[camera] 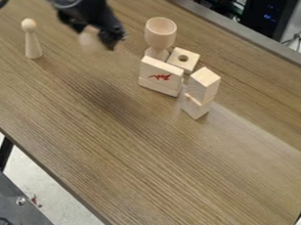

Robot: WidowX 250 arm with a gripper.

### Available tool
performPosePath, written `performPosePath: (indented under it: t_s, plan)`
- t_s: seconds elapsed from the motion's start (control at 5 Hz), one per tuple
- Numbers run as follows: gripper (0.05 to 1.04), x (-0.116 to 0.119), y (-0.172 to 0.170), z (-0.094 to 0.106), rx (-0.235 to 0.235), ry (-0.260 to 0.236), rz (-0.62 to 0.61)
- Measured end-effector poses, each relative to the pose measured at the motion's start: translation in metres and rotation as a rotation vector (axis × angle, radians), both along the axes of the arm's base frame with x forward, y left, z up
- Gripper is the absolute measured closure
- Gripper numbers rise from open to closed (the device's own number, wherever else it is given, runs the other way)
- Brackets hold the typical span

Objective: Put the ball in the cup

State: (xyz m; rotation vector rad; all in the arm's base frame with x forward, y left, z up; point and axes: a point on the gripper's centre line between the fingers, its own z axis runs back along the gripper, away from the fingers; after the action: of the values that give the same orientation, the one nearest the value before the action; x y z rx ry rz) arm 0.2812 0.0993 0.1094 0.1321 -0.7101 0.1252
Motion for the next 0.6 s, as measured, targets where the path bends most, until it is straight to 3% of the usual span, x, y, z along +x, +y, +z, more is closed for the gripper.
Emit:
performPosePath:
  t_s: [0.4,0.6]
  plan:
    - [0.329,0.038,-0.012,0.023,0.005,-0.095,-0.079]
    - [0.329,0.049,-0.013,0.029,0.012,-0.117,-0.097]
